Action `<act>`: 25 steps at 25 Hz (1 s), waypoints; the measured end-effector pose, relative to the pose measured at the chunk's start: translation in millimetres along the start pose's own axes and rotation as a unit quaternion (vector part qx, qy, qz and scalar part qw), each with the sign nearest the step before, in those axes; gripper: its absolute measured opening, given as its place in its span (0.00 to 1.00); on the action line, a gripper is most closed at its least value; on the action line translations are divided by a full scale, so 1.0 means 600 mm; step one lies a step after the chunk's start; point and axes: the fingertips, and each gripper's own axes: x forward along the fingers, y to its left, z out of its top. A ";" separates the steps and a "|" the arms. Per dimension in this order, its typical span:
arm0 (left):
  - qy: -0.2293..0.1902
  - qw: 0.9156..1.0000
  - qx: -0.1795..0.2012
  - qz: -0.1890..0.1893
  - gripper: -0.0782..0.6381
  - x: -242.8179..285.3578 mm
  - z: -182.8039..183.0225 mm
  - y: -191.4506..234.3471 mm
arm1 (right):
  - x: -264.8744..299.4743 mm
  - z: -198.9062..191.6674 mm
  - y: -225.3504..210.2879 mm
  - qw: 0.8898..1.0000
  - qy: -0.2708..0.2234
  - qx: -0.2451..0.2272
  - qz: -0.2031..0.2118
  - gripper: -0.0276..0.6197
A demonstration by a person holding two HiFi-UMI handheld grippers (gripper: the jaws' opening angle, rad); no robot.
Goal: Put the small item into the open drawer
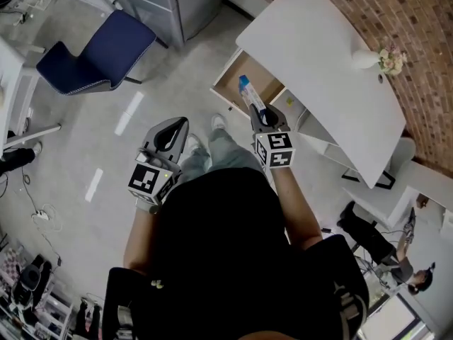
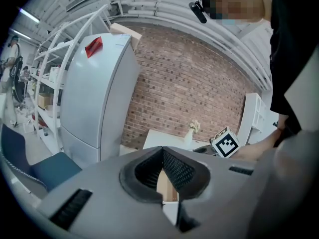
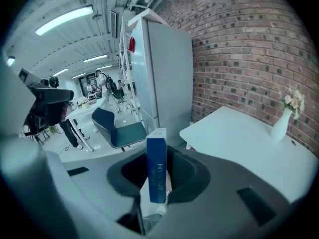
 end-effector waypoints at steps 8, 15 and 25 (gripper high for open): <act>0.034 0.999 -0.016 0.038 0.11 0.036 -0.013 0.020 | 0.121 -0.052 -0.042 0.997 0.071 -0.013 0.034 0.18; 0.048 0.993 -0.041 0.103 0.11 0.035 -0.018 0.031 | 0.218 -0.120 -0.064 0.988 0.140 -0.030 0.058 0.18; 0.075 0.982 -0.064 0.159 0.11 0.024 -0.051 0.038 | 0.341 -0.229 -0.091 0.972 0.224 -0.037 0.059 0.18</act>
